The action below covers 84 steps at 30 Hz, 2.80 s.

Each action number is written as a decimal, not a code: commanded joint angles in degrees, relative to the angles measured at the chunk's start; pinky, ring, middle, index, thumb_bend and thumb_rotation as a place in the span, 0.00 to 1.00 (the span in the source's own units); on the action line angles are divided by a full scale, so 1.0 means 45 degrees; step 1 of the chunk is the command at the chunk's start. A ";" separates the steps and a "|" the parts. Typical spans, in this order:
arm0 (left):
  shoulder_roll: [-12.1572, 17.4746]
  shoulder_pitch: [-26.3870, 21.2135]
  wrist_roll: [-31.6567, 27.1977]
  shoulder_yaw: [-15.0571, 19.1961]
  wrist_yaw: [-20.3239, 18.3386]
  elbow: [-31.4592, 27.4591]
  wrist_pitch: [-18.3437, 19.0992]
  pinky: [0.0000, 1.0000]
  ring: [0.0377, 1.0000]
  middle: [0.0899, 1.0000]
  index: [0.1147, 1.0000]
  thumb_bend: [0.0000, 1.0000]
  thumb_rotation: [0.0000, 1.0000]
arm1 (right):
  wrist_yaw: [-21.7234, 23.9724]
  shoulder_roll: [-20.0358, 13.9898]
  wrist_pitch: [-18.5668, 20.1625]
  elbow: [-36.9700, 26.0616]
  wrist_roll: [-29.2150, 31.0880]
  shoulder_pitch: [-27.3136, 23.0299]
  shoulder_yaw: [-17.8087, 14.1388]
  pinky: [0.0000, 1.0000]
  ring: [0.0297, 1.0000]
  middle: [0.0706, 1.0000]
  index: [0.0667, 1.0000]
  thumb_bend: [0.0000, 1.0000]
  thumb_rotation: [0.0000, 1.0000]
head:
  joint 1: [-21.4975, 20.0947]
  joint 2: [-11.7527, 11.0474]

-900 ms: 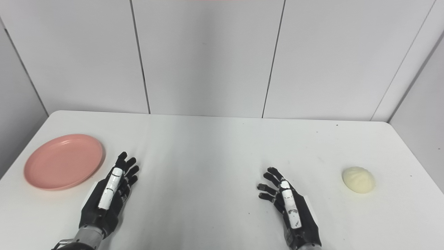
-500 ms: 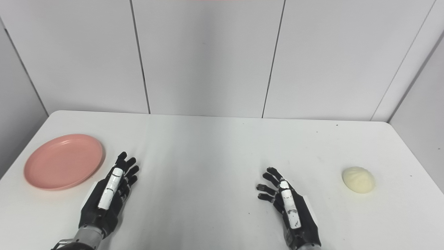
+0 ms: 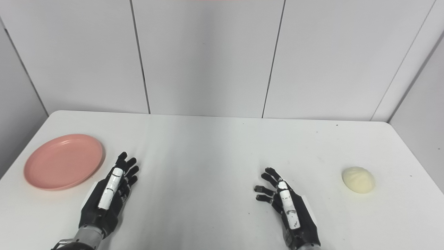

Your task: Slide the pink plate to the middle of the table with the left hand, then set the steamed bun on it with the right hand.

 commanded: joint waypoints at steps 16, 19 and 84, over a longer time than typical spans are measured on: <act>0.0028 -0.0413 -0.0011 -0.0020 -0.0098 -0.0332 -0.0293 1.00 0.96 0.97 1.00 0.79 0.75 | 0.0129 -0.0155 -0.0509 -0.0231 -0.0165 -0.0266 0.0007 0.69 0.72 0.85 0.85 0.86 0.94 | 0.0668 -0.0175; -0.0112 -0.0388 0.0121 -0.0073 0.0016 -0.0254 -0.0403 1.00 0.96 0.96 1.00 0.80 0.74 | 0.0184 -0.0229 -0.0684 -0.0105 -0.0178 -0.0254 -0.0052 0.69 0.72 0.84 0.85 0.87 0.96 | 0.0957 -0.0235; 0.0732 -0.4311 0.0106 0.1881 0.0868 -0.0005 -0.3120 0.96 0.94 0.94 0.97 0.83 0.90 | 0.0987 -0.0543 -0.3191 0.2497 0.0201 -0.0370 -0.0564 0.99 0.93 0.91 0.89 0.75 1.00 | 0.3573 -0.2857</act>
